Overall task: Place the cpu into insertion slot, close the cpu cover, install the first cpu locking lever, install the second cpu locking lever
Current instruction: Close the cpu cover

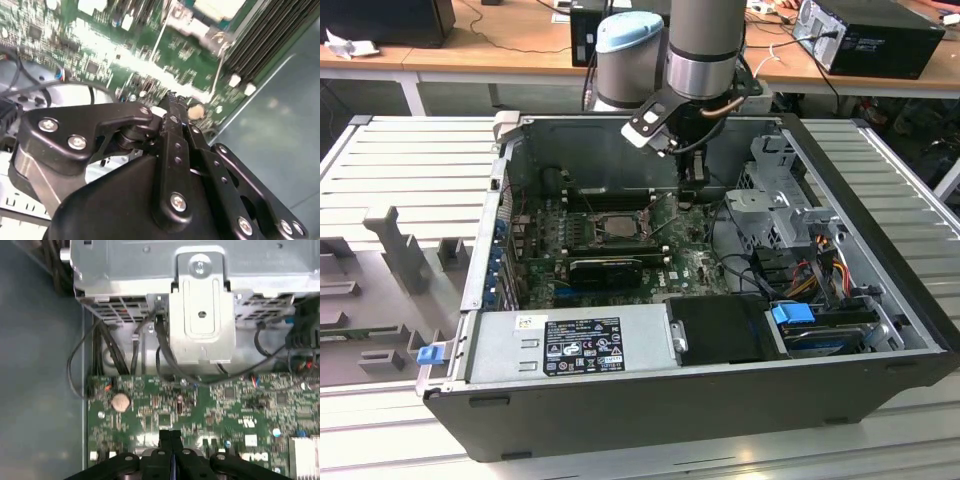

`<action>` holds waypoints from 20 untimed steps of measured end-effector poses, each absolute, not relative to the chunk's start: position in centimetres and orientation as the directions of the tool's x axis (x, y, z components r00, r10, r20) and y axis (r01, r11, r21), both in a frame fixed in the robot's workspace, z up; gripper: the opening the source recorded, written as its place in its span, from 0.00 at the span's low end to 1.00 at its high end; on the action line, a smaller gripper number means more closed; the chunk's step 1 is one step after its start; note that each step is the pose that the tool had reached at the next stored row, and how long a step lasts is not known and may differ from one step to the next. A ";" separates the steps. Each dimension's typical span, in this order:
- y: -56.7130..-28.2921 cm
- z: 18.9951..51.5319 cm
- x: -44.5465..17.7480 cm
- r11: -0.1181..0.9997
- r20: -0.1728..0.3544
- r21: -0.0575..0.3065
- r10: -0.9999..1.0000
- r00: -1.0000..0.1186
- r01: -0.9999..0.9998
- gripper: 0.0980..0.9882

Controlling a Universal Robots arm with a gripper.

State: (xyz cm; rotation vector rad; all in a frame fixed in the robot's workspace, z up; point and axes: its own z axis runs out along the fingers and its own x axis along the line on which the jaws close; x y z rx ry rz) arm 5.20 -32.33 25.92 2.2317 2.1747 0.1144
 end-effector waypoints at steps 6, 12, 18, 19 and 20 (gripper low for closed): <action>-32.3 24.9 4.5 -0.017 0.037 0.064 0.999 0.015 0.998 0.01; -32.3 24.9 3.9 -0.015 0.037 0.064 0.999 0.012 0.998 0.01; -32.3 24.9 3.5 -0.015 0.037 0.064 0.999 0.012 0.998 0.01; -32.3 24.9 3.4 -0.014 0.037 0.064 0.999 0.012 0.998 0.01; -32.3 24.9 3.4 -0.015 0.037 0.064 0.999 0.012 0.998 0.01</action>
